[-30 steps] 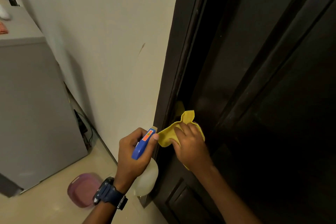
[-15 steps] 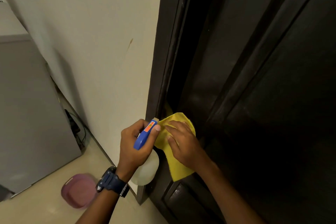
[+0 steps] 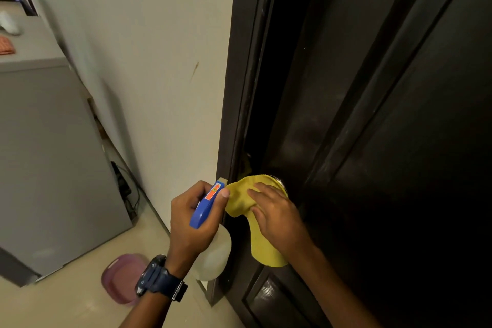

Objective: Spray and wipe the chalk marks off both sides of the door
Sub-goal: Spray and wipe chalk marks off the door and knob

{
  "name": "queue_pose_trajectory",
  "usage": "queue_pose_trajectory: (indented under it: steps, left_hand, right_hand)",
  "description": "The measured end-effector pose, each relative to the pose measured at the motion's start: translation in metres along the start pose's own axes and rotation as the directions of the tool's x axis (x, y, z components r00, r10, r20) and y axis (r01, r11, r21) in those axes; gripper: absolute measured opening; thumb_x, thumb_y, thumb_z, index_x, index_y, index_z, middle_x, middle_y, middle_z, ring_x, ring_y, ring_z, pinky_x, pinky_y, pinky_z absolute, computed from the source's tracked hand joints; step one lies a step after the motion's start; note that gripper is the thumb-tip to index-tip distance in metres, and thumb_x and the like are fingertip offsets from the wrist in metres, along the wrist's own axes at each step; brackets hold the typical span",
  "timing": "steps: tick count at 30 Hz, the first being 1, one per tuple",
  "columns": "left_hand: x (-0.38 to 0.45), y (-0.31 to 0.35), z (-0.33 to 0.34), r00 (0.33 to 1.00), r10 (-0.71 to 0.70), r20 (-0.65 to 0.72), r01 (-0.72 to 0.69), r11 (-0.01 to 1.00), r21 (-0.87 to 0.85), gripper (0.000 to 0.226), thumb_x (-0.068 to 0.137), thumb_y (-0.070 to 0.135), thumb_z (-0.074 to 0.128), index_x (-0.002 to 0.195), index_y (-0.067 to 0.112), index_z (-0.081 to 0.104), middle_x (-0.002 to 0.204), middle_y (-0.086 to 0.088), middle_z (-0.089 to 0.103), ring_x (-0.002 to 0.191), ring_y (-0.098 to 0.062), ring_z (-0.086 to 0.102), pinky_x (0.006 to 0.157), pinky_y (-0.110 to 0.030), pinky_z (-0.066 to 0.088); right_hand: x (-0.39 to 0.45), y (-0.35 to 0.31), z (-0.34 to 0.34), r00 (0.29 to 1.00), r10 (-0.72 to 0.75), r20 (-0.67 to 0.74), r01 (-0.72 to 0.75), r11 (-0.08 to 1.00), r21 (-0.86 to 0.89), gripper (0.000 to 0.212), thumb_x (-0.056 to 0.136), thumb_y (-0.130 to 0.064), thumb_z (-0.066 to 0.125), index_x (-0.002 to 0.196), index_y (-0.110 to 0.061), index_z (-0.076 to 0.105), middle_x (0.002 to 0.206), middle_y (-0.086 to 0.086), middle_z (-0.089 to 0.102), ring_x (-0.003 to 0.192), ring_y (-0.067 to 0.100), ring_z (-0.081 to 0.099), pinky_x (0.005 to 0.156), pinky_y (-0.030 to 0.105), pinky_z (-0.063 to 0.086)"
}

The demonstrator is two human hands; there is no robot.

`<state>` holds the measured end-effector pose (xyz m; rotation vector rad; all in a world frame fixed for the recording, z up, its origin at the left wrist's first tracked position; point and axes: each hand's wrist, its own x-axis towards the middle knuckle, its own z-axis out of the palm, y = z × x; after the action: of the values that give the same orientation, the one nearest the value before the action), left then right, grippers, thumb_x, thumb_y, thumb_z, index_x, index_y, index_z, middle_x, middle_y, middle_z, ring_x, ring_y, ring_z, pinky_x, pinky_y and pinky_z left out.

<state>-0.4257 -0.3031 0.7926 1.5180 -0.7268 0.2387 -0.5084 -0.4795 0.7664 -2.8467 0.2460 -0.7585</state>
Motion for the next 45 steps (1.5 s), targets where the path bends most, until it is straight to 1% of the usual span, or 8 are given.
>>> queue_pose_trajectory:
  steps: [9,16,22,29,35,38,42,45]
  left_hand:
    - [0.0,0.002,0.003,1.0,-0.001,0.008,0.001,1.0,0.02,0.031,0.087,0.045,0.057,0.08,0.016,0.063,0.066,0.019,0.059,0.057,-0.01,0.057,0.053,-0.007,0.042]
    - [-0.005,-0.003,0.005,1.0,-0.001,0.027,0.001,1.0,0.004,0.037,0.088,0.046,0.057,0.077,0.012,0.062,0.062,0.012,0.056,0.053,-0.012,0.053,0.052,-0.01,0.039]
    - [-0.004,-0.001,0.006,0.998,-0.031,0.05,0.031,1.0,-0.006,0.03,0.087,0.043,0.059,0.078,0.015,0.063,0.063,0.015,0.057,0.054,-0.012,0.054,0.053,-0.01,0.041]
    - [-0.005,-0.002,0.0,1.0,-0.016,0.019,0.016,1.0,0.009,0.037,0.088,0.047,0.057,0.077,0.012,0.062,0.062,0.012,0.057,0.053,-0.014,0.053,0.052,-0.01,0.04]
    - [-0.014,-0.004,-0.001,0.999,-0.036,0.027,0.035,0.999,0.021,0.035,0.088,0.043,0.058,0.08,0.01,0.065,0.065,0.013,0.06,0.056,-0.014,0.056,0.053,-0.009,0.041]
    - [-0.02,-0.006,0.002,0.998,-0.042,0.045,0.041,0.999,0.015,0.037,0.089,0.046,0.058,0.081,0.01,0.065,0.065,0.017,0.059,0.056,-0.013,0.057,0.053,-0.008,0.041]
    - [-0.025,-0.005,0.007,0.997,-0.062,0.055,0.063,0.998,-0.002,0.038,0.088,0.049,0.057,0.079,0.012,0.064,0.063,0.011,0.058,0.054,-0.017,0.055,0.051,-0.012,0.041]
    - [-0.025,-0.002,0.008,0.996,-0.054,0.064,0.056,0.998,-0.03,0.048,0.09,0.058,0.055,0.075,0.013,0.062,0.061,0.007,0.055,0.051,-0.018,0.051,0.05,-0.016,0.04]
  right_hand:
    - [0.012,0.006,-0.004,0.993,-0.109,0.05,0.114,0.989,-0.094,0.041,0.077,-0.019,0.085,0.116,-0.013,0.073,0.12,0.008,0.072,0.111,0.025,0.069,0.092,0.038,0.056]
    - [-0.035,-0.001,0.013,0.991,-0.016,-0.133,0.006,0.997,-0.076,0.053,0.081,0.005,0.075,0.132,-0.008,0.066,0.137,0.015,0.062,0.125,0.032,0.061,0.097,0.039,0.053]
    - [-0.001,-0.001,0.014,0.998,-0.049,-0.036,0.039,0.973,-0.229,0.054,0.075,-0.025,0.086,0.124,-0.008,0.069,0.125,0.013,0.069,0.116,0.029,0.067,0.097,0.04,0.054]
    - [-0.047,0.018,0.013,0.986,-0.127,-0.111,0.103,0.975,-0.199,0.05,0.098,-0.004,0.045,0.148,-0.003,0.046,0.152,0.018,0.046,0.142,0.029,0.045,0.114,0.039,0.04]
    - [-0.018,0.015,0.005,0.987,-0.16,-0.017,0.15,0.951,-0.269,0.056,0.103,-0.039,0.039,0.145,-0.003,0.05,0.149,0.018,0.05,0.141,0.031,0.046,0.119,0.047,0.034]
    - [-0.004,0.006,0.015,0.992,-0.124,-0.002,0.116,0.933,-0.34,0.049,0.097,-0.034,0.042,0.137,-0.009,0.058,0.139,0.015,0.06,0.132,0.031,0.055,0.117,0.049,0.036]
    - [-0.018,0.007,0.01,0.989,-0.104,-0.106,0.086,0.984,-0.159,0.042,0.094,-0.008,0.053,0.135,-0.007,0.061,0.141,0.013,0.059,0.133,0.026,0.054,0.115,0.041,0.038]
    - [-0.055,0.007,-0.001,0.996,0.05,-0.069,-0.038,0.983,0.177,0.041,0.101,-0.016,0.042,0.138,-0.017,0.06,0.146,-0.002,0.056,0.135,0.008,0.05,0.111,0.024,0.041]
